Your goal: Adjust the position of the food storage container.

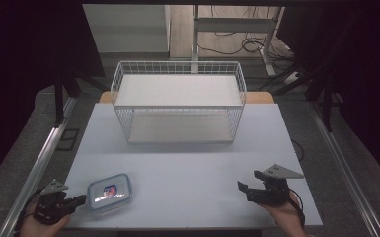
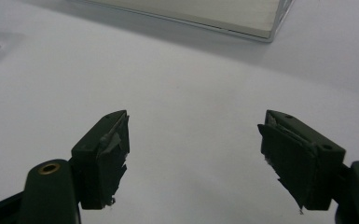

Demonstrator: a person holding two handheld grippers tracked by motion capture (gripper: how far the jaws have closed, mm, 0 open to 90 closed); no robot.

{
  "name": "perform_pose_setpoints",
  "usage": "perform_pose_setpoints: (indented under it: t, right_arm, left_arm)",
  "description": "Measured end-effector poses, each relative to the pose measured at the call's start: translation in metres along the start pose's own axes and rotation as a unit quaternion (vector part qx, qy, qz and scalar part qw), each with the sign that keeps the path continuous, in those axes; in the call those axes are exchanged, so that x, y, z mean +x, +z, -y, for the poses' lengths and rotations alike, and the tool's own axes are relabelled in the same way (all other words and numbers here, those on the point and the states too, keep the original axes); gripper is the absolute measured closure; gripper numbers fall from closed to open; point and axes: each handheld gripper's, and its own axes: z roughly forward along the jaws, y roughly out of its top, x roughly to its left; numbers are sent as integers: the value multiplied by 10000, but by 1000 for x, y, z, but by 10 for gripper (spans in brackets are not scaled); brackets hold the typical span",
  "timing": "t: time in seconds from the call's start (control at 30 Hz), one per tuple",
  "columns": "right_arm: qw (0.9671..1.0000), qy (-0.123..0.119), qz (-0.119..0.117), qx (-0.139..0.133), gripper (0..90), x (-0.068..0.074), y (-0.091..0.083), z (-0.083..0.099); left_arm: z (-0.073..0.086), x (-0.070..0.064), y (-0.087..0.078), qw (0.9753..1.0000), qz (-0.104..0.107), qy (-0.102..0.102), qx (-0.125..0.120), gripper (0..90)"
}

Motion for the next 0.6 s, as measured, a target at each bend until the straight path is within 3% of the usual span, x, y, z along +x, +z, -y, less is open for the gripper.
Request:
perform_pose_setpoints:
  t: [0.4, 0.6]
  right_arm:
    - [10000, 4, 4, 4, 238, 0, -1, 0]
    - [10000, 2, 4, -5, 238, 0, -1, 0]
  left_arm:
    - [-22, -19, 19, 9994, 212, 285, 58, 900]
    - [-36, -37, 28, 9980, 312, 553, 57, 900]
